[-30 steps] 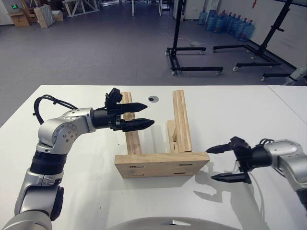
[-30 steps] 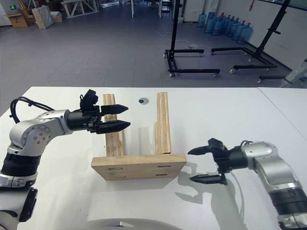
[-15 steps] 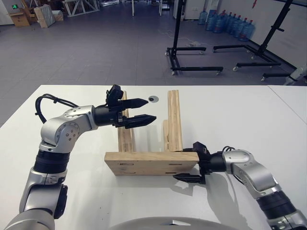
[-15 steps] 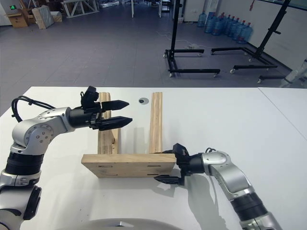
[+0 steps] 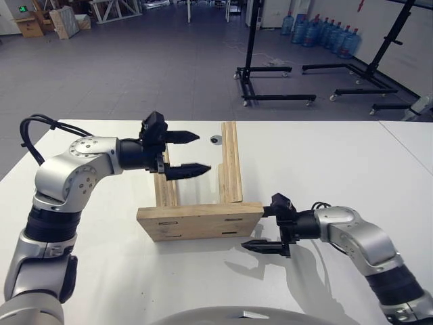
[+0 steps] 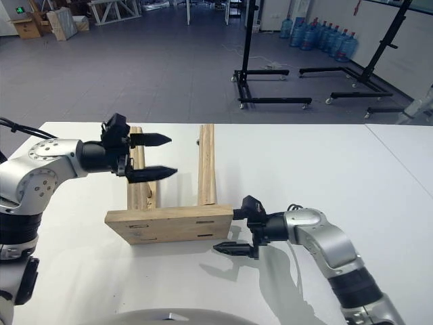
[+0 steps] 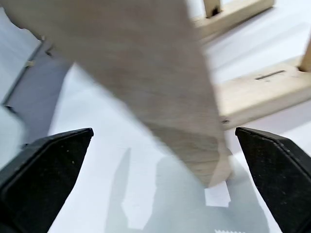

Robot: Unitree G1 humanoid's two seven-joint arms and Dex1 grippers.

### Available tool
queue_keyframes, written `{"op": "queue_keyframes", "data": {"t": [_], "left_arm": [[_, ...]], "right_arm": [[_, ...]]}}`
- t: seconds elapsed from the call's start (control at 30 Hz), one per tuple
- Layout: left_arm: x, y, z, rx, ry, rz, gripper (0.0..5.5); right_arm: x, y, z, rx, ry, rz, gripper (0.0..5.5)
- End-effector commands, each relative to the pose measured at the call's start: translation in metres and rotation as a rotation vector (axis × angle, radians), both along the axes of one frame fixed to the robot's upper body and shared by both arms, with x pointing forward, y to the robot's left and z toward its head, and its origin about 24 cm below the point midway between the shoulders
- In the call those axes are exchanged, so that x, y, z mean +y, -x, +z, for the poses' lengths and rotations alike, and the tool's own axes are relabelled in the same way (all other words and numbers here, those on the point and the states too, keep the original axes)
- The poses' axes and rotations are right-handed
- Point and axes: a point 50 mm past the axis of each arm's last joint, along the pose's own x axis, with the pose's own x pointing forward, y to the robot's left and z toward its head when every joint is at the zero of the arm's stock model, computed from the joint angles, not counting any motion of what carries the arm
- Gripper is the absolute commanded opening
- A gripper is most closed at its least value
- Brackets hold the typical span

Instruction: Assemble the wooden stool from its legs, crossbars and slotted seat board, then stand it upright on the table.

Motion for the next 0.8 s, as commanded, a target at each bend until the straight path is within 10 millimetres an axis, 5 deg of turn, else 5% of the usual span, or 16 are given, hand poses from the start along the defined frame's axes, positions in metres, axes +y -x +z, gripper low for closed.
{"op": "queue_keyframes", "data": {"t": [0.03, 0.23, 0.47, 0.8], "left_arm": [[-0.012, 0.003, 0.006, -0.101, -0.118, -0.103, 5.39], [-0.022, 0.011, 0.015, -0.055, -0.157, -0.323, 5.39], [-0.025, 0.007, 0.008, -0.057, -0.307, -0.329, 5.39], [-0.036, 0.010, -0.020, -0.087, -0.461, -0.303, 5.39]], "right_arm": [[-0.014, -0.013, 0.031, -0.068, -0.040, -0.021, 5.40], [-0.050, -0.073, 0.066, -0.201, -0.048, -0.236, 5.40], [-0.057, -0.122, 0.054, -0.301, 0.125, -0.459, 5.40], [-0.005, -0.167, 0.014, -0.487, 0.200, -0.579, 5.40]]}}
